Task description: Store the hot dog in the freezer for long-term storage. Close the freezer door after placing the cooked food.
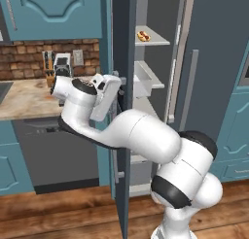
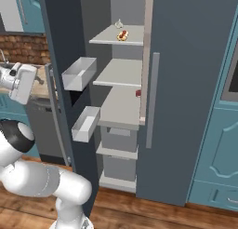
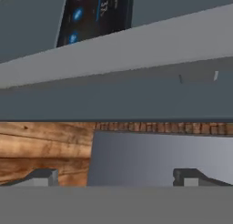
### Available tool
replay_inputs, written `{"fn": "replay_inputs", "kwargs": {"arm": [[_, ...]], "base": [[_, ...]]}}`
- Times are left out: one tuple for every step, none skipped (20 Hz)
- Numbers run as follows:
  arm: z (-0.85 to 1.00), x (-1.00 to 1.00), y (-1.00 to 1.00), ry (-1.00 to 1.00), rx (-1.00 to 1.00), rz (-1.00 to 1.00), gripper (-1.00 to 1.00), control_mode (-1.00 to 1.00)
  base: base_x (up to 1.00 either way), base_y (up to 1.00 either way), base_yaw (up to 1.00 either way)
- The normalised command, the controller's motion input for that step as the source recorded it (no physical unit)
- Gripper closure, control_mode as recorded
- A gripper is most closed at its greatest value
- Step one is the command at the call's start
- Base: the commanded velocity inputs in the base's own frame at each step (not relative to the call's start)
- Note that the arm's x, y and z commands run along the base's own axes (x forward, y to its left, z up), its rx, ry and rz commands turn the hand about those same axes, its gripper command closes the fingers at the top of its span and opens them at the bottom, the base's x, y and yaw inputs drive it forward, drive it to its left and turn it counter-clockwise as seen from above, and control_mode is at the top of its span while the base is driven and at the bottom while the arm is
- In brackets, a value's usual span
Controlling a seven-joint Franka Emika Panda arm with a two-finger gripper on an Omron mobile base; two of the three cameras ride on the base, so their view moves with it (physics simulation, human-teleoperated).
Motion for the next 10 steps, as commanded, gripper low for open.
{"fn": "replay_inputs", "kwargs": {"arm": [[0.0,0.09,0.33,0.09,-0.13,0.31,-1.0,-1.0],[0.0,0.11,0.35,0.11,-0.14,0.28,-1.0,-1.0],[0.0,0.12,0.27,0.15,-0.15,0.24,-1.0,-1.0],[0.0,0.19,0.14,0.2,-0.16,0.2,-1.0,-1.0],[0.0,0.17,0.0,0.19,-0.17,0.18,-1.0,-1.0],[0.0,0.21,0.0,0.17,-0.15,0.17,-1.0,-1.0],[0.0,0.29,0.0,0.15,-0.13,0.17,-1.0,-1.0],[0.0,0.34,0.0,0.14,-0.12,0.18,-1.0,-1.0],[0.0,0.41,0.0,0.14,-0.11,0.17,-1.0,-1.0],[0.0,0.46,0.0,0.12,-0.08,0.2,-1.0,-1.0]], "base": [[0.0,0.0,0.0],[0.0,0.0,0.0],[0.0,0.0,0.0],[0.0,0.0,0.0],[0.0,0.0,0.0],[0.0,0.0,0.0],[0.0,0.0,0.0],[0.0,0.0,0.0],[0.0,0.0,0.0],[0.0,0.0,0.0]]}}
